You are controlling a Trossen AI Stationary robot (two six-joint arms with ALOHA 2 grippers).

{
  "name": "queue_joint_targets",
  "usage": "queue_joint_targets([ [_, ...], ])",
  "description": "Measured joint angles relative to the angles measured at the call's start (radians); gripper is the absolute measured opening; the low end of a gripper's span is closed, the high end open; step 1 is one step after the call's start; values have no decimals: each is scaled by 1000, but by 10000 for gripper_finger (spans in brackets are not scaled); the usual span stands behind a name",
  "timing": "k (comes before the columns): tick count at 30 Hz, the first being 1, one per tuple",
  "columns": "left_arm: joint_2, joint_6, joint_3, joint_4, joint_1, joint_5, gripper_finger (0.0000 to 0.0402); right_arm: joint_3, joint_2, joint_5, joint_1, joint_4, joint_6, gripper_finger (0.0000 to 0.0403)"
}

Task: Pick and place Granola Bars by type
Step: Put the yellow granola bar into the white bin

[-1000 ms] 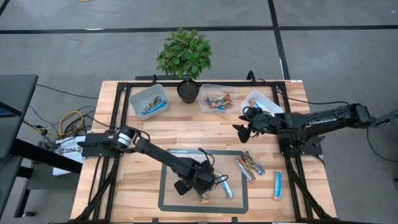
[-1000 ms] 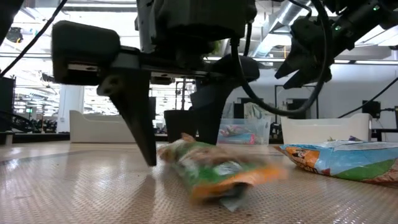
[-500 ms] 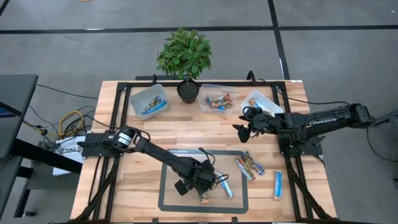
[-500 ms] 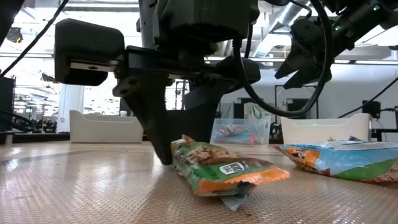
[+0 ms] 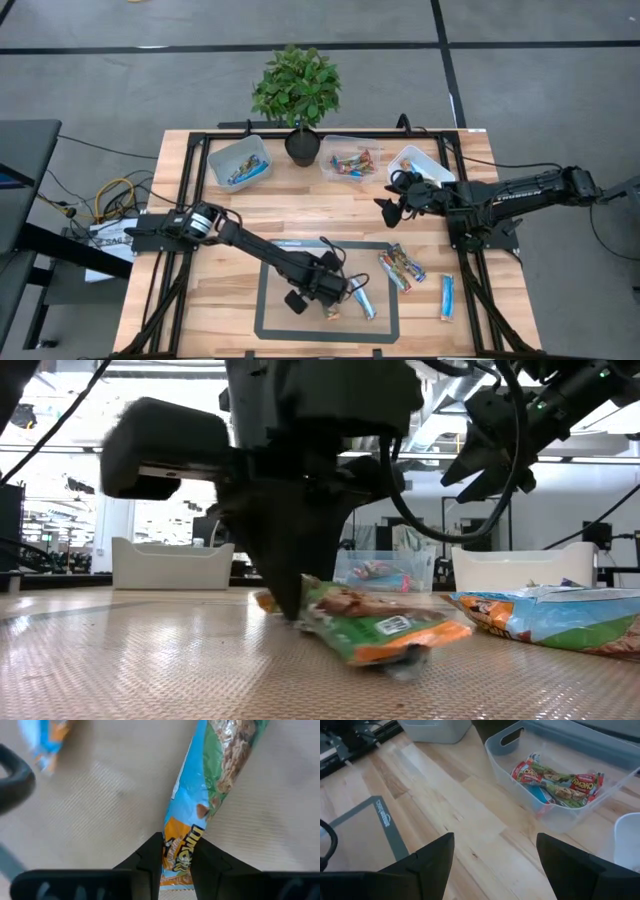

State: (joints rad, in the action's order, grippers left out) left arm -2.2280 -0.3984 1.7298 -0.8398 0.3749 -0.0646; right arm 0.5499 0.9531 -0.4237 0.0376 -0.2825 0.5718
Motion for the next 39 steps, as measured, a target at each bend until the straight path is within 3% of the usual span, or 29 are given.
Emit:
queue_joint_targets([
  [10, 37, 195, -1, -40, -88, -112, 73, 0, 0, -24, 0, -3, 31, 276],
  [16, 150, 230, -64, -5, -170, -118, 73, 0, 0, -25, 0, -38, 43, 276],
  [19, 240, 263, -145, 86, -213, -158, 73, 0, 0, -26, 0, -46, 49, 276],
  [25, 427, 335, -364, 421, -315, -261, 73, 0, 0, -26, 0, 9, 50, 276],
  [31, 520, 441, -526, 695, -410, -206, 73, 0, 0, -24, 2, 127, 50, 276],
  [39, 525, 582, -547, 916, -478, -159, 73, 0, 0, 29, 2, 256, 38, 276],
])
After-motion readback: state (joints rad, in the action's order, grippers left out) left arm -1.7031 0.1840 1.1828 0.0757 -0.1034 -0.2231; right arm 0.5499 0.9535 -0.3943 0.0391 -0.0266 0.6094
